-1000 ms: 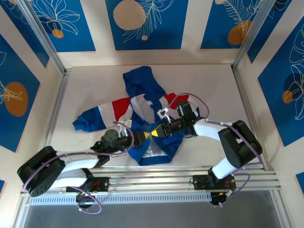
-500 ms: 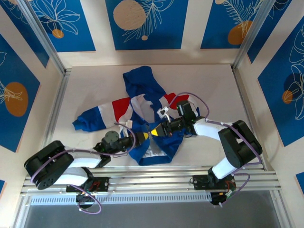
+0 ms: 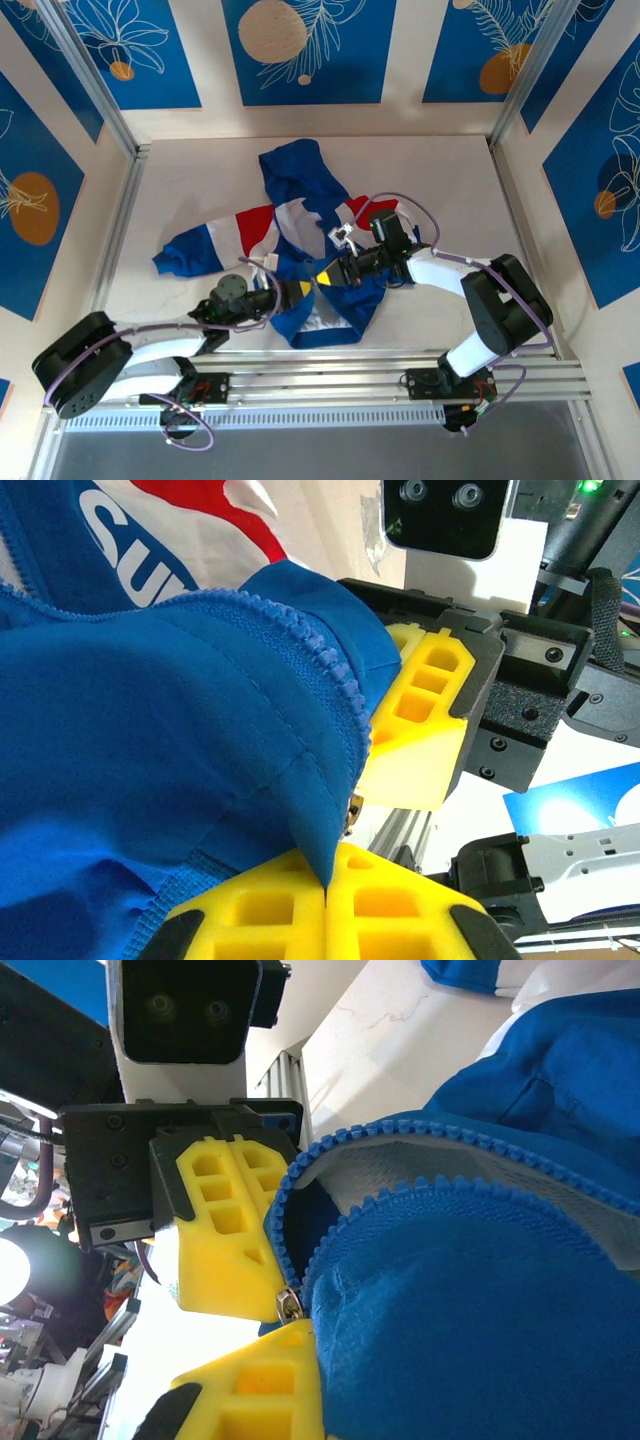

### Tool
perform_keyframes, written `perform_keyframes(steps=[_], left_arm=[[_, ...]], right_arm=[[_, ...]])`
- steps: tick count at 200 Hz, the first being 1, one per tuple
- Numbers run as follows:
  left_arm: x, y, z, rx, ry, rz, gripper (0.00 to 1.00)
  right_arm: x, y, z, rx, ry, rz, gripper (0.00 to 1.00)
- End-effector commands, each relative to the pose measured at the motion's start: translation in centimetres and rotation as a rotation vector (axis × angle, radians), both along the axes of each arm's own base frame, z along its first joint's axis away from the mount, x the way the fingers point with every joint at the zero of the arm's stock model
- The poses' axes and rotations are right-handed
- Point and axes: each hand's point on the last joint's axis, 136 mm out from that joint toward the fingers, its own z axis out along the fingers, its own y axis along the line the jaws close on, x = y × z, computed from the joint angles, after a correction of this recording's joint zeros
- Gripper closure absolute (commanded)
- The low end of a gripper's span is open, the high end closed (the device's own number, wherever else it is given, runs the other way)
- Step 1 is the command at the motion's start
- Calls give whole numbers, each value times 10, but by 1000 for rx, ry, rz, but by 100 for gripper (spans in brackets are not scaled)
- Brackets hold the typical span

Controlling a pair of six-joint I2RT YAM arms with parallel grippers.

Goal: Zip up the jacket

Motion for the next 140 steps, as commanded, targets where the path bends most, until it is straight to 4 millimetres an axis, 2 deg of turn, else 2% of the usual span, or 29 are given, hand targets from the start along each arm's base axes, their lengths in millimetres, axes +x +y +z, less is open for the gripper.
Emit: perform_keyframes(steps=[1,54,106,140], left_arm=[[-17,1,-17,88,48,-71,100],[-27,3,-26,119,99,-109,100],[-30,1,-24,154,88,-150,100],[-27,13,-21,176,64,-113,99]], right_arm=[[4,2,15,28,-38,6,100],[-9,11,7,28,-24,43,100],[-13,12,8,37,-18,66,100],[-17,11,9,42,-7,91,100]])
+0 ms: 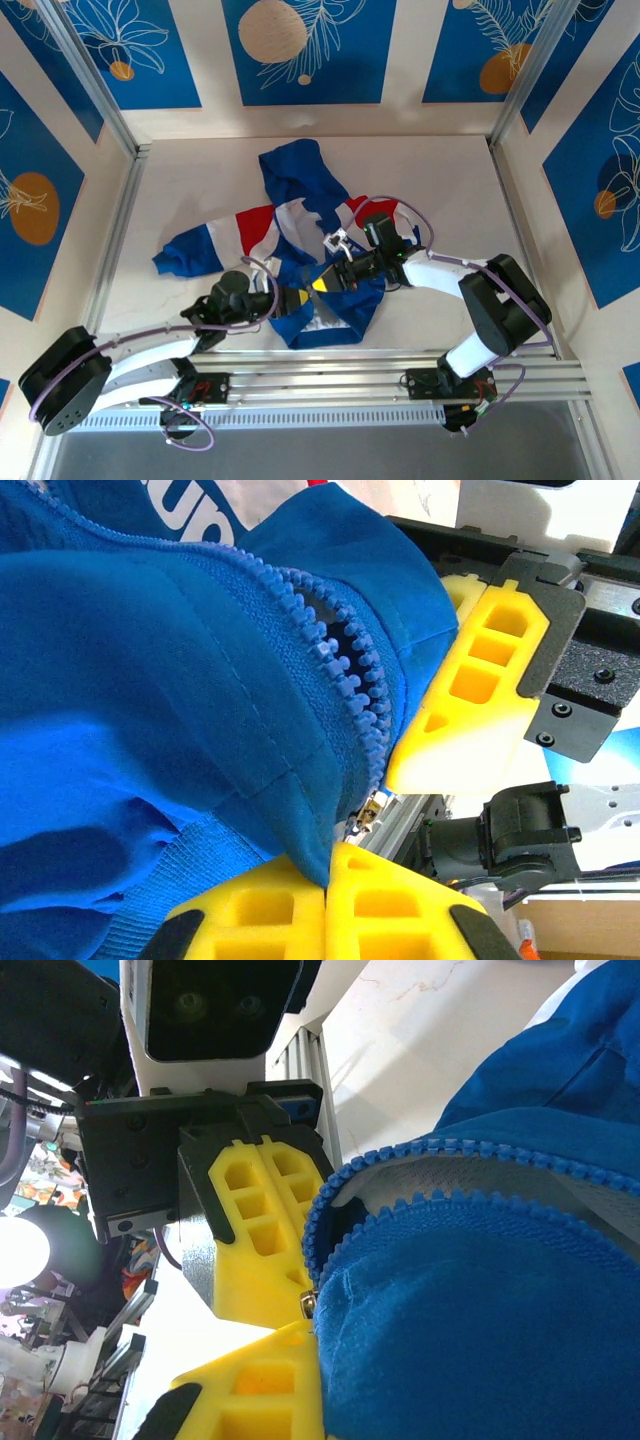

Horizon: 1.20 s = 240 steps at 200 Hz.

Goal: Zip up the jacket

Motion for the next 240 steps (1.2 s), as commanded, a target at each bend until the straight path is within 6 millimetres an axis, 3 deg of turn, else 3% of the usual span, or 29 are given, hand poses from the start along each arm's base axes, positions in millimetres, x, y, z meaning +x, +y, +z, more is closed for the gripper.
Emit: perform_keyframes(steps=[1,45,71,138,209,240], left_arm=[[-11,8,-8,54,15,-41,98],[-7,23,10,33,-58,27,54],[-1,29,15,-6,-65,89,42],[10,22,32,-144,-89,127,52],[11,14,33,-187,-87,102,58],[11,10,32,-197,-83,90,71]], right_arm=[[-1,1,10,45,-30,40,100],[-4,1,13,56,-21,50,100],[-3,2,14,59,-21,50,100],[-1,5,15,65,-17,50,100],[-1,7,15,67,-17,51,100],[1,9,17,73,-18,45,100]])
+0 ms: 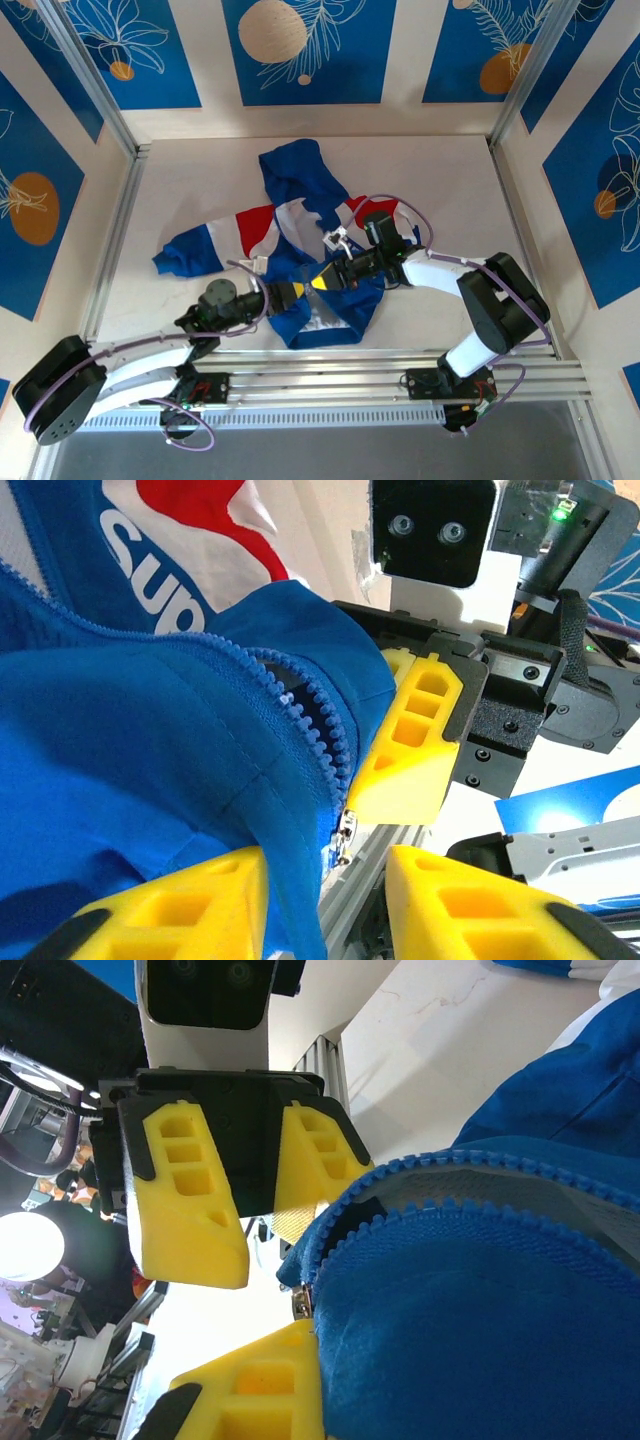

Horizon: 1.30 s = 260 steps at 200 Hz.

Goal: Zip up the jacket

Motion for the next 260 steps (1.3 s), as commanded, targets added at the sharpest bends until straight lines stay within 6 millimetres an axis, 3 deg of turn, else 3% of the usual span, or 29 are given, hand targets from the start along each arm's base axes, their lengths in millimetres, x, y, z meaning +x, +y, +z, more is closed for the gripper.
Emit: perform_keyframes(steps=[1,17,34,73,149,177,193,221,260], left_arm=[[-2,-4,9,-49,-26,-26,72],[-3,-7,7,-55,-19,-41,79],[-4,-10,3,-53,-5,-60,100],[-13,-12,-19,-2,54,-109,100],[-22,-6,-21,103,85,-142,100],[-25,2,-32,219,156,-152,100],[-27,4,-35,243,184,-154,100],[-27,7,-36,272,209,-149,100],[-20,6,-34,299,226,-132,100]], right_arm=[[1,5,10,32,-11,22,100],[2,6,11,36,-14,21,100],[3,6,10,34,-14,16,100],[7,6,9,30,-15,1,100],[20,10,-4,-15,8,-40,100],[25,8,-9,-57,-8,-86,70],[24,5,-6,-75,-29,-106,62],[20,-3,2,-131,-60,-155,56],[12,-15,7,-232,-83,-239,56]])
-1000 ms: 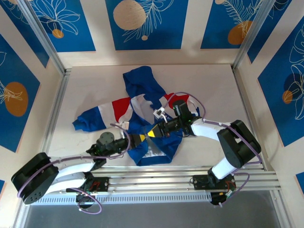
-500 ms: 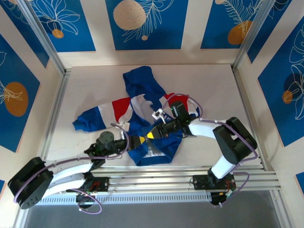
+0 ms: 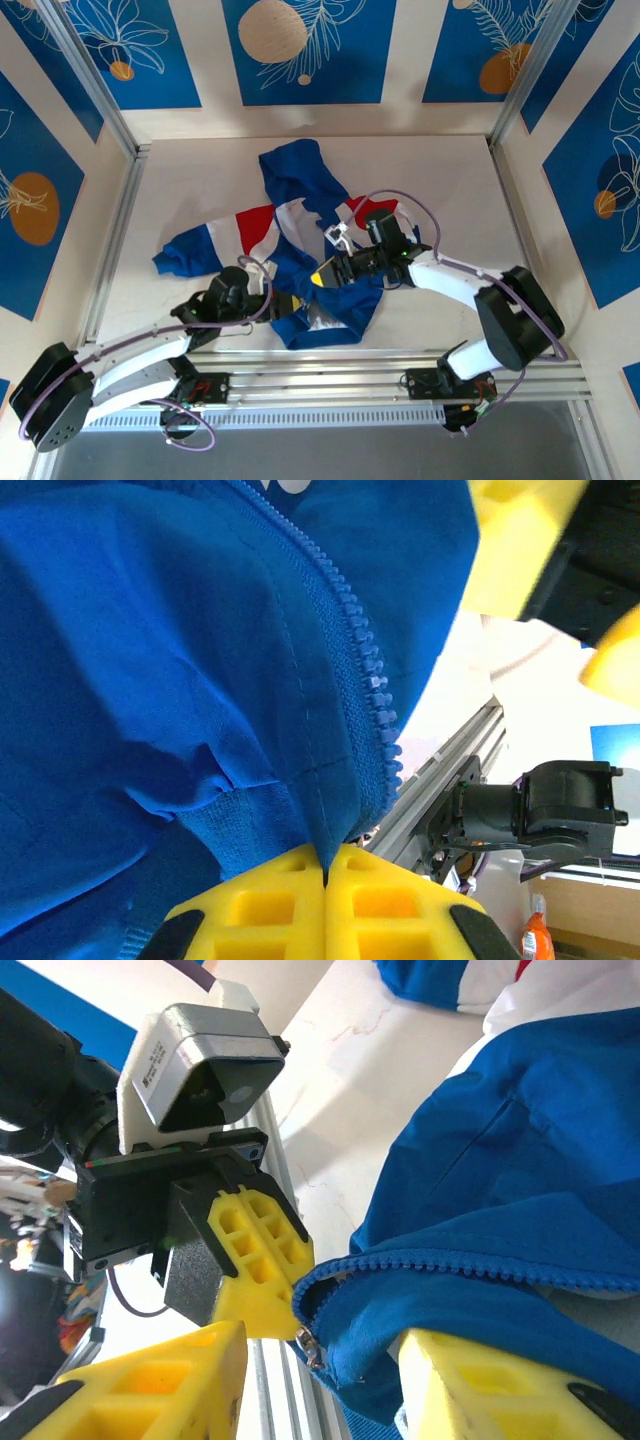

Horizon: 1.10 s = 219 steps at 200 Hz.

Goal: Zip up the jacket

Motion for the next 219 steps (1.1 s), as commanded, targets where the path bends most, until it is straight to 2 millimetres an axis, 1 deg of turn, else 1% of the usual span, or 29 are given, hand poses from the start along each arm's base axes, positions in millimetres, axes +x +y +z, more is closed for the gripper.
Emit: perform_keyframes(steps=[1,25,46,58,77,91,121,157,200,219], left_arm=[[2,-1,4,36,11,-18,100],[6,-6,6,45,32,-17,100],[11,-14,14,36,42,-28,100],[12,-17,17,33,47,-32,100],[14,-19,19,30,53,-30,100],[14,-19,19,29,62,-29,100],[15,-22,16,20,82,-23,100],[17,-26,14,15,94,-21,100],[19,-27,12,19,101,-19,100],[20,-29,12,16,100,-21,100]], right_arm=[[-2,-9,-1,-96,-18,-70,56],[-12,-14,-12,-194,-28,-129,56],[-24,-17,-23,-274,-57,-152,57],[-29,-18,-26,-282,-58,-167,59],[-33,-21,-25,-263,-44,-197,67],[-38,-21,-24,-243,-46,-204,68],[-46,-19,-27,-238,-51,-188,64],[-50,-12,-31,-229,-39,-160,55],[-54,3,-37,-230,-21,-128,53],[-54,8,-43,-248,8,-116,53]])
